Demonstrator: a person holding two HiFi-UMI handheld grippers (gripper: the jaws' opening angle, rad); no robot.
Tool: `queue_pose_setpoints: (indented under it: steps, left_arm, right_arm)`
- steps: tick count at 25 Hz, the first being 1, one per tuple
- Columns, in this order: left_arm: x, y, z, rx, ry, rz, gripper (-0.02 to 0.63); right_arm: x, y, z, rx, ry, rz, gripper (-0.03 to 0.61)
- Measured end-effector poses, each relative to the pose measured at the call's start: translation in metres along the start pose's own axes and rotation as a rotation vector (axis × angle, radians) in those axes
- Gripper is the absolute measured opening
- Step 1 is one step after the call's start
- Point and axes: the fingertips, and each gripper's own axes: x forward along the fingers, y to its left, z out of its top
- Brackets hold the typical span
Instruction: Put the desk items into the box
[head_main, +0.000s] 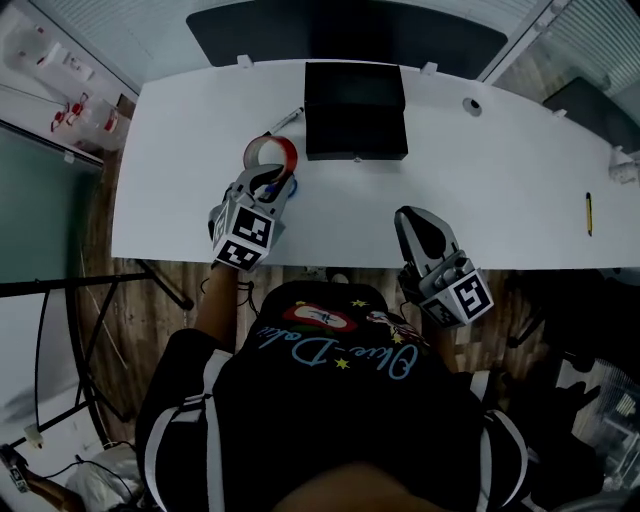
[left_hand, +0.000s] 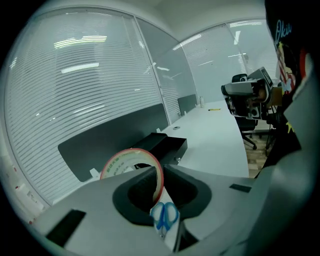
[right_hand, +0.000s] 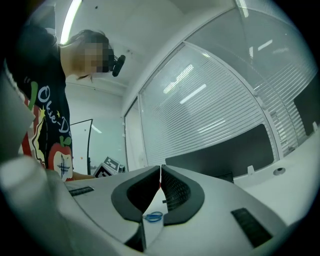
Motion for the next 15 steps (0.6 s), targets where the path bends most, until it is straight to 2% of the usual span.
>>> queue_pose_setpoints:
  steps: [6, 15]
  left_arm:
    - [0.032, 0.001, 0.017, 0.049, -0.033, -0.061, 0.064]
    - [0.070, 0.005, 0.022, 0.098, -0.025, -0.133, 0.064]
  right_arm:
    - [0.002, -0.017, 0.011, -0.042, 0.000, -0.064, 0.012]
    - [0.004, -0.029, 0.016, -0.058, 0.003, -0.150, 0.012]
